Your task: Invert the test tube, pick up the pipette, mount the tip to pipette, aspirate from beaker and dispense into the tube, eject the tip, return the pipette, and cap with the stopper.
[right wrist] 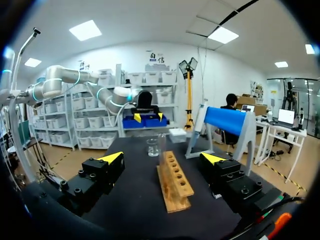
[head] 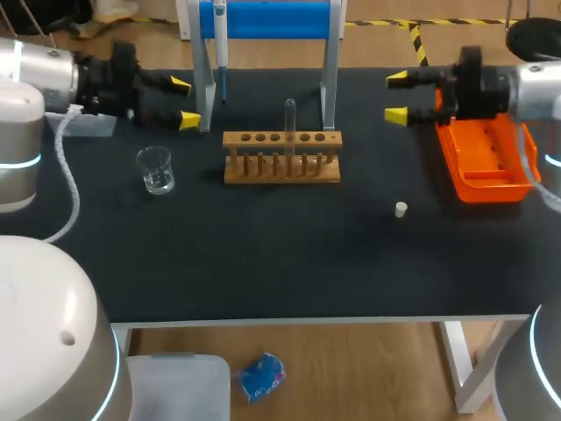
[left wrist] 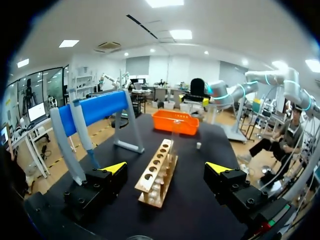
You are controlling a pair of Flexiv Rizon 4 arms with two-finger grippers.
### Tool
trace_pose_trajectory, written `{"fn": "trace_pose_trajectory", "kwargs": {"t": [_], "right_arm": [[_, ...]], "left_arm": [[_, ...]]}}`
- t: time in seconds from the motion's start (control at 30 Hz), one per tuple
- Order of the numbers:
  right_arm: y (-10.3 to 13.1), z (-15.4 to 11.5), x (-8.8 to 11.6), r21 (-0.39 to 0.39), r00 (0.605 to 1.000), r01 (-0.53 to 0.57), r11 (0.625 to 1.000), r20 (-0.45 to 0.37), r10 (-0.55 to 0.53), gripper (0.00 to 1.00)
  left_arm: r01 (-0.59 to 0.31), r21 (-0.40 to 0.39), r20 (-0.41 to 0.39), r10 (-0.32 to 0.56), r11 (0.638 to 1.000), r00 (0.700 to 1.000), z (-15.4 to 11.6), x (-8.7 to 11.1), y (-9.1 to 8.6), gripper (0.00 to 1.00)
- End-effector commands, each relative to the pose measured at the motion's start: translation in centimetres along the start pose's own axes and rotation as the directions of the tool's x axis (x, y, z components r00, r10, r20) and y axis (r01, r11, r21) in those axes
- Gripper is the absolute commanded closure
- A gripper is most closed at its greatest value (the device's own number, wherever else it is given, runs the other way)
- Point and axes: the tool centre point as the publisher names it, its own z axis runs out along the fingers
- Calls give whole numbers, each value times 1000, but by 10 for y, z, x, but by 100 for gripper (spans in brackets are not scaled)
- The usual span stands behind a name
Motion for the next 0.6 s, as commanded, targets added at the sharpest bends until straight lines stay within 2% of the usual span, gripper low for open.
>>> {"fn": "trace_pose_trajectory", "kwargs": {"t": [0.03,0.07,0.13,0.6], "right_arm": [[-14,30,-6,-6,990,4,1000,-139,-5,0],[-15,35,-4,-5,986,-3,1000,-165,3,0],[-15,35,-4,-5,986,-3,1000,-165,3,0],[-15,35,-4,-5,986,-3,1000,-165,3,0]], "left_arm": [[-3,-15,3,3,1000,1000,18,5,1,0],[-2,-14,3,2,1000,1000,22,6,3,0],[10,-35,0,-10,999,1000,31,9,8,0],[10,-35,0,-10,999,1000,31,9,8,0]]}}
